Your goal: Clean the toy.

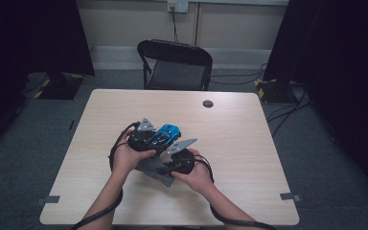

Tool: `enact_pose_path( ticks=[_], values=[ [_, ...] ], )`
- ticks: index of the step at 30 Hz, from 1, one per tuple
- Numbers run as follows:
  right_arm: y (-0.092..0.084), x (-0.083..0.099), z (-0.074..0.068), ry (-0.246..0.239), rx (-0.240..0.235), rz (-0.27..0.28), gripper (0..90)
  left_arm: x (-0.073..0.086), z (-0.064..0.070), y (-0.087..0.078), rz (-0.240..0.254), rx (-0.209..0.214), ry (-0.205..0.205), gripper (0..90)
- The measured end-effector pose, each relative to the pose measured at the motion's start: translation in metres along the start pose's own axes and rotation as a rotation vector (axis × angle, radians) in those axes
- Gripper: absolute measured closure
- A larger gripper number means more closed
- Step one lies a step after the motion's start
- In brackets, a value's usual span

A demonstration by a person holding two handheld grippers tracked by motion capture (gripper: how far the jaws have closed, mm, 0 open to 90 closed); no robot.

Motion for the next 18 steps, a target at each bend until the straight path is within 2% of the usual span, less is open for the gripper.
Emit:
enact_pose_path(
  ticks=[4, 9, 14, 18],
  values=[
    [0.001, 0.004, -0.003, -0.019, -0.017, -0.030, 76.9, -0.002, -0.003, -0.004, 0.007, -0.001, -0.011, 28.1],
    [-0.007, 0.010, 0.004, -0.010, 0.007, -0.042, 76.9, -0.005, -0.005, -0.010, 0.023, -0.007, -0.015, 28.1],
    [-0.026, 0.019, 0.024, 0.034, 0.071, -0.040, 76.8, -0.007, -0.003, -0.013, 0.036, -0.002, -0.012, 28.1],
    [-0.050, 0.027, 0.047, 0.077, 0.143, -0.025, 76.9, -0.008, 0.000, -0.013, 0.034, 0.003, -0.003, 28.1]
  ],
)
Point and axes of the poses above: each handheld gripper's, and its own axes: y roughly forward along the jaws, x roughly out of its underside, z roughly to its right, the point moved 6 cm from there along y, roughly forward along the jaws, and after that the axes turned 10 degrees about -y, right-handed, at the moved point
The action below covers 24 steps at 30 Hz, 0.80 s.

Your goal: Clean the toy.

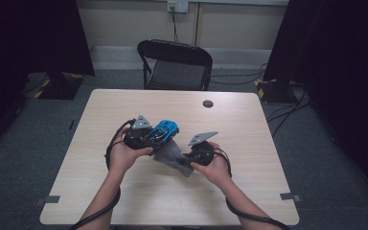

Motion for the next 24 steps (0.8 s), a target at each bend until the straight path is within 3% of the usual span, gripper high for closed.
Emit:
enact_pose_path(
  ticks=[8, 14, 20, 24],
  values=[
    [-0.036, 0.008, 0.044, 0.077, 0.138, 0.015, 76.9, 0.002, 0.007, 0.006, -0.015, 0.017, 0.013, 28.1],
    [-0.058, 0.009, 0.068, 0.123, 0.215, 0.042, 76.9, 0.005, 0.011, 0.010, -0.033, 0.024, 0.026, 28.1],
    [-0.064, 0.003, 0.078, 0.150, 0.249, 0.066, 77.0, 0.006, 0.019, 0.015, -0.045, 0.045, 0.037, 28.1],
    [-0.060, -0.002, 0.077, 0.150, 0.232, 0.074, 77.0, 0.006, 0.021, 0.017, -0.043, 0.050, 0.038, 28.1]
  ],
)
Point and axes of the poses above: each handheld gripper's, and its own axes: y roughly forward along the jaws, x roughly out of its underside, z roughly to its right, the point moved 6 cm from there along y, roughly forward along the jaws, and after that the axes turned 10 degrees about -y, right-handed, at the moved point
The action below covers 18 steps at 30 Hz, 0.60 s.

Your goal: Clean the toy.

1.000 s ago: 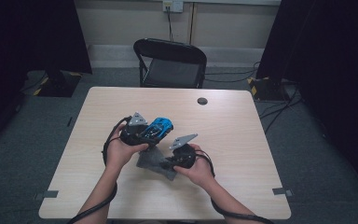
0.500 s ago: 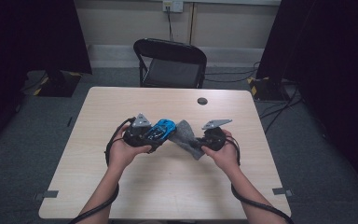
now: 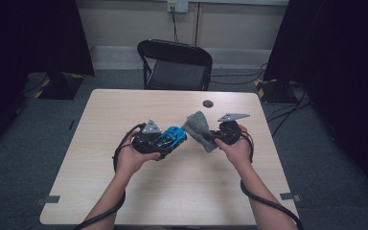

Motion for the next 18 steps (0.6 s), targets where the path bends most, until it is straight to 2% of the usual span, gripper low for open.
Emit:
enact_pose_path(
  ticks=[2, 4, 12, 18],
  values=[
    [0.003, -0.002, -0.005, -0.004, -0.014, 0.004, 76.9, 0.001, -0.002, 0.000, -0.005, -0.009, 0.008, 28.1],
    [0.008, -0.002, -0.010, -0.016, -0.023, -0.001, 77.0, 0.001, -0.002, 0.000, -0.004, -0.003, -0.004, 28.1],
    [0.022, -0.002, -0.029, -0.034, -0.083, -0.006, 77.0, 0.002, -0.002, 0.000, -0.003, 0.000, -0.010, 28.1],
    [0.024, 0.000, -0.031, -0.021, -0.094, -0.004, 77.0, 0.001, -0.003, -0.002, 0.002, -0.001, -0.009, 28.1]
  ],
)
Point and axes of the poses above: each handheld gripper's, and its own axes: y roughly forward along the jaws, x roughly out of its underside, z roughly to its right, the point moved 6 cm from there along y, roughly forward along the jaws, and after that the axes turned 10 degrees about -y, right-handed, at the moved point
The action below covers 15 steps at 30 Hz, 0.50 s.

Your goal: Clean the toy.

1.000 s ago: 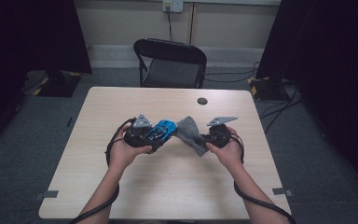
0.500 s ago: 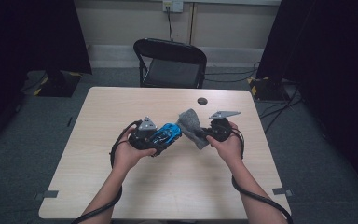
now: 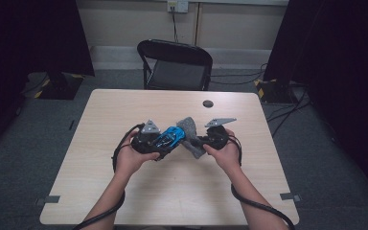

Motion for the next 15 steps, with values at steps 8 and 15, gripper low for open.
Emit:
enact_pose_path(
  ticks=[8, 15],
  values=[
    [0.007, 0.004, -0.007, -0.006, -0.031, -0.015, 77.0, -0.002, 0.002, 0.001, 0.010, 0.003, 0.004, 28.1],
    [0.016, 0.004, -0.022, -0.033, -0.079, -0.022, 76.9, -0.002, 0.000, -0.001, 0.017, 0.006, -0.009, 28.1]
  ],
)
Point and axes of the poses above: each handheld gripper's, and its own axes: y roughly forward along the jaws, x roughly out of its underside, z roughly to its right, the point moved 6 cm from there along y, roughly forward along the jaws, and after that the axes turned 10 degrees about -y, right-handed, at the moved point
